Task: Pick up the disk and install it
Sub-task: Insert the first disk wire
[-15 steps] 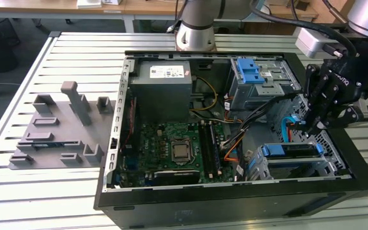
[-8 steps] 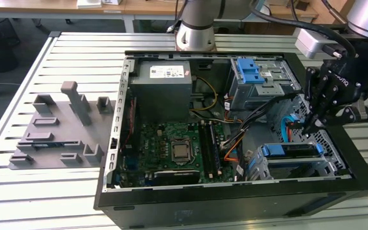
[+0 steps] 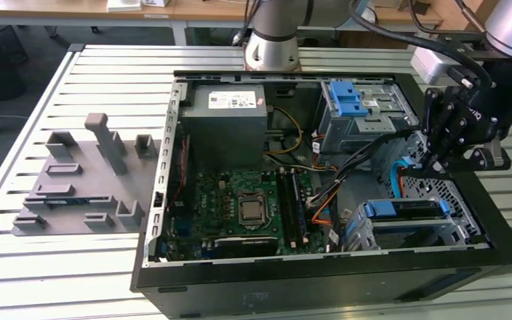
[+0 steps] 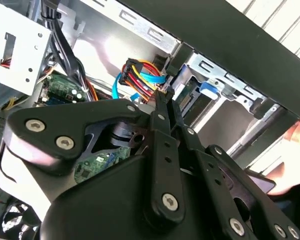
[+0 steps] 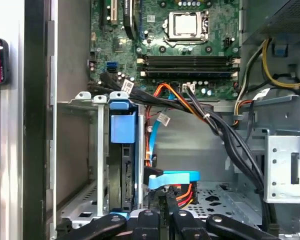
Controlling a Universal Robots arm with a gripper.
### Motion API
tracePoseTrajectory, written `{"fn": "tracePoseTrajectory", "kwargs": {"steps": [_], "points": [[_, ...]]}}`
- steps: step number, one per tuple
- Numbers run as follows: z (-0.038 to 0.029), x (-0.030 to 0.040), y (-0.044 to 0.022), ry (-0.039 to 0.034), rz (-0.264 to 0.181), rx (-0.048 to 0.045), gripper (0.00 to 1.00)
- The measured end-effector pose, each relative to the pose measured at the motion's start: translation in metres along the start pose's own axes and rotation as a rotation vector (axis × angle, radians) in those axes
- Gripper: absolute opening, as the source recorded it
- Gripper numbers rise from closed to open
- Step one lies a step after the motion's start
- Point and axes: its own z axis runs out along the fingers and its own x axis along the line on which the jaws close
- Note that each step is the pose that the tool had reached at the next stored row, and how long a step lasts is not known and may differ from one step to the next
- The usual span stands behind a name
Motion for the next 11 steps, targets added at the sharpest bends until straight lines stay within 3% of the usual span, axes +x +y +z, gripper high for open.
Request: {"fn": "tracePoseTrajectory", "kwargs": {"steps": [3, 8, 11], "points": [[0.0009, 0.0032, 0.0, 0.0, 0.0, -0.0001, 0.17], [0.0055, 0.0159, 0.0001, 0.0, 0.0, -0.0005, 0.17], [0.0095, 0.0168, 0.0014, 0.0002, 0.0, -0.0032, 0.17]]}}
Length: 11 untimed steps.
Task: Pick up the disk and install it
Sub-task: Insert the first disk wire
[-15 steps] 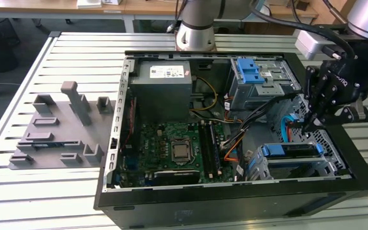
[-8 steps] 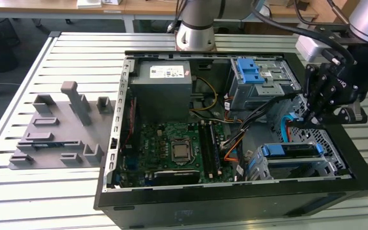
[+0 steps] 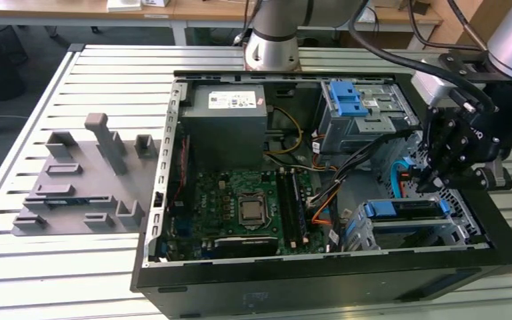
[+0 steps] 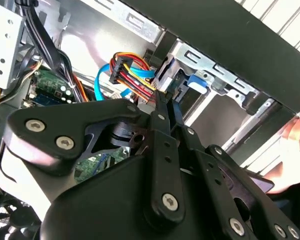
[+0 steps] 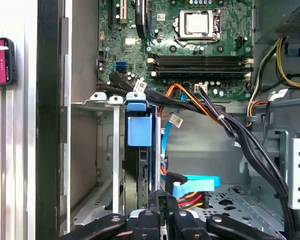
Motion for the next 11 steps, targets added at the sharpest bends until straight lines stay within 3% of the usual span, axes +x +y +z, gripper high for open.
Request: {"fn": "tracePoseTrajectory", "kwargs": {"steps": [11], "points": [[0.0021, 0.0052, 0.001, -0.0004, 0.012, -0.0009, 0.17]]}}
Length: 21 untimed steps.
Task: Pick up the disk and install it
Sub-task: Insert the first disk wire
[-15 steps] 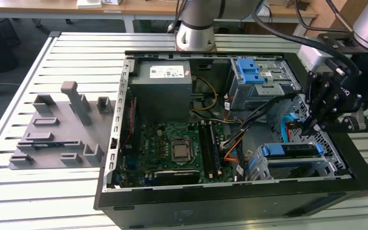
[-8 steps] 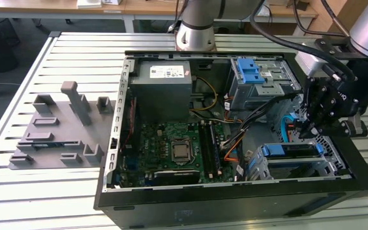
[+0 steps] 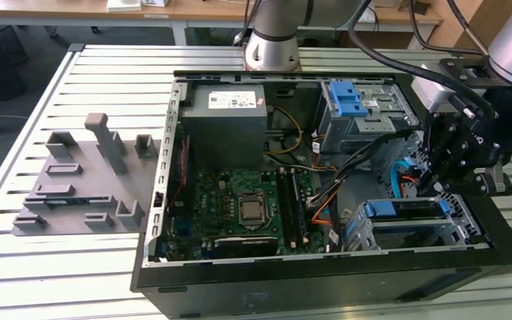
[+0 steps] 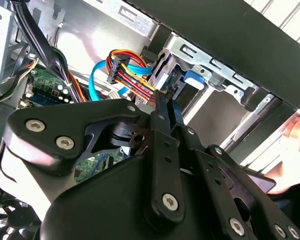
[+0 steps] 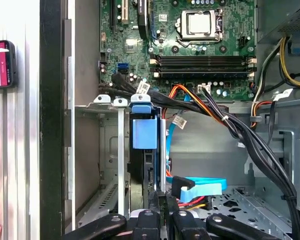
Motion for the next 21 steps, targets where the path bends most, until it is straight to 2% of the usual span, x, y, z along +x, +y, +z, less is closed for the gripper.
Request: {"fn": "tracePoseTrajectory", "kwargs": {"steps": [5, 11, 21], "points": [[0.0011, 0.0, 0.0021, 0.0, 0.006, -0.0001, 0.17], [0.0041, 0.0046, 0.0019, -0.003, 0.008, -0.0003, 0.17], [0.007, 0.0061, 0.0018, -0.0034, 0.012, -0.0005, 0.17]]}}
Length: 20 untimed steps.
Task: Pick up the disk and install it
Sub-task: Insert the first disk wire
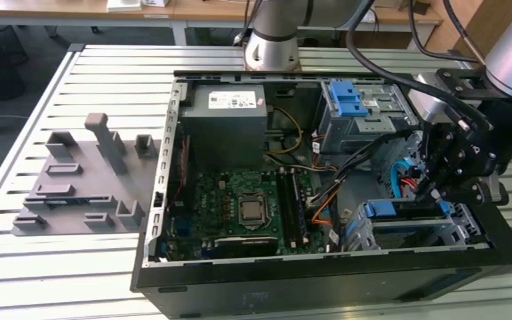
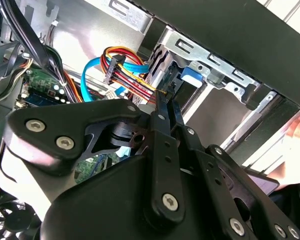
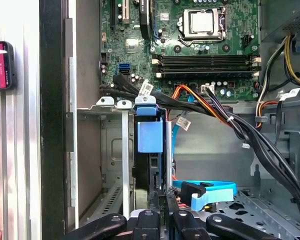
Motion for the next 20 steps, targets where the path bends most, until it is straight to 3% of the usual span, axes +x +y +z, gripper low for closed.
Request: {"fn": "tracePoseTrajectory", "kwargs": {"steps": [20], "points": [[0.0022, 0.0014, -0.0008, -0.0005, 0.004, -0.0001, 0.17]]}}
